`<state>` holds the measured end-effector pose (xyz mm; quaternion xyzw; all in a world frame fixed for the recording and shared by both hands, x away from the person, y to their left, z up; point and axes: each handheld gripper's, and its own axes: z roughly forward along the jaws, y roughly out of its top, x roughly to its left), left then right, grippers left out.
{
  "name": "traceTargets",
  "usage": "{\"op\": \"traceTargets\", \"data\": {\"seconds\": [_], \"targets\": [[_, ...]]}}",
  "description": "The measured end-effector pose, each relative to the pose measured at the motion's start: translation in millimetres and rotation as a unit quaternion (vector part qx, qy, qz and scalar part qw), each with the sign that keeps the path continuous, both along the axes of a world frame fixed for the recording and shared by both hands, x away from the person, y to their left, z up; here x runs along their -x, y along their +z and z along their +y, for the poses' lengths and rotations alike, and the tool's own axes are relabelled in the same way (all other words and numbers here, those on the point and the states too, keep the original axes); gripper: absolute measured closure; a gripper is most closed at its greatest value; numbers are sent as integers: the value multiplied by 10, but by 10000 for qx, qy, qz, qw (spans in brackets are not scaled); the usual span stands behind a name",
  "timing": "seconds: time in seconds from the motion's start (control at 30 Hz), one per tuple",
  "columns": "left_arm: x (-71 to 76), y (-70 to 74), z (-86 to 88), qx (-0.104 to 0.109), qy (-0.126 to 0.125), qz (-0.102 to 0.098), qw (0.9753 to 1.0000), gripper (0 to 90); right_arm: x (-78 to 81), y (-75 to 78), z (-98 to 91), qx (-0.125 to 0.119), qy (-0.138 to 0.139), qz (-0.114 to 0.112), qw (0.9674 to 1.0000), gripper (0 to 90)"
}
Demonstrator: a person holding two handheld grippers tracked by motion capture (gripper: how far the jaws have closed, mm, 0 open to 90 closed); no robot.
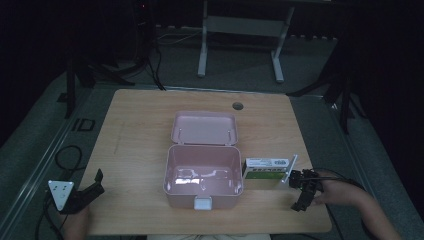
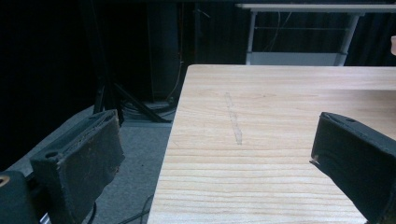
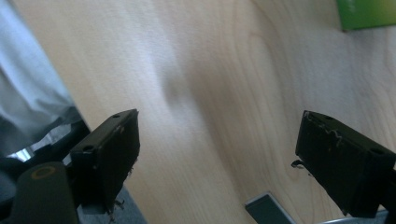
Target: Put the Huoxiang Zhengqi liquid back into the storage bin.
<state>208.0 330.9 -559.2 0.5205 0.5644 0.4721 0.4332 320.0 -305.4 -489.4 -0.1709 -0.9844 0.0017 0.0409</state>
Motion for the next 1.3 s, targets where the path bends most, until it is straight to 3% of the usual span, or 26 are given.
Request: {"op": "traceTargets", "data": {"seconds": [0.3,0.43,0.53,0.77,0.87,1.03,1.1,1.3], "targets": [[-4,-3,-5,-13,-1,-11,10000,24,33,41,142,-85,393,64,9992,146],[0,-1,-2,1,-17,-18,10000,24,10,86,205,-14,375,84,9993,148],[4,1,4,15,-40,-26,10000,24,-2,145,255,-97,421,148,9990,159],[4,1,1,14,-74,-28,10000,24,42,256,378,-30,740,78,9972,180],[7,2,8,44,-72,-59,9999,24,44,266,412,13,726,124,9973,180],[5,2,10,54,-69,-52,9999,24,39,362,492,-67,843,48,9964,180],[5,1,9,49,-71,-47,10000,24,49,450,543,-112,1082,-12,9941,196],[8,3,12,70,-94,-57,9999,24,3,631,610,-88,1278,-165,9916,221]]}}
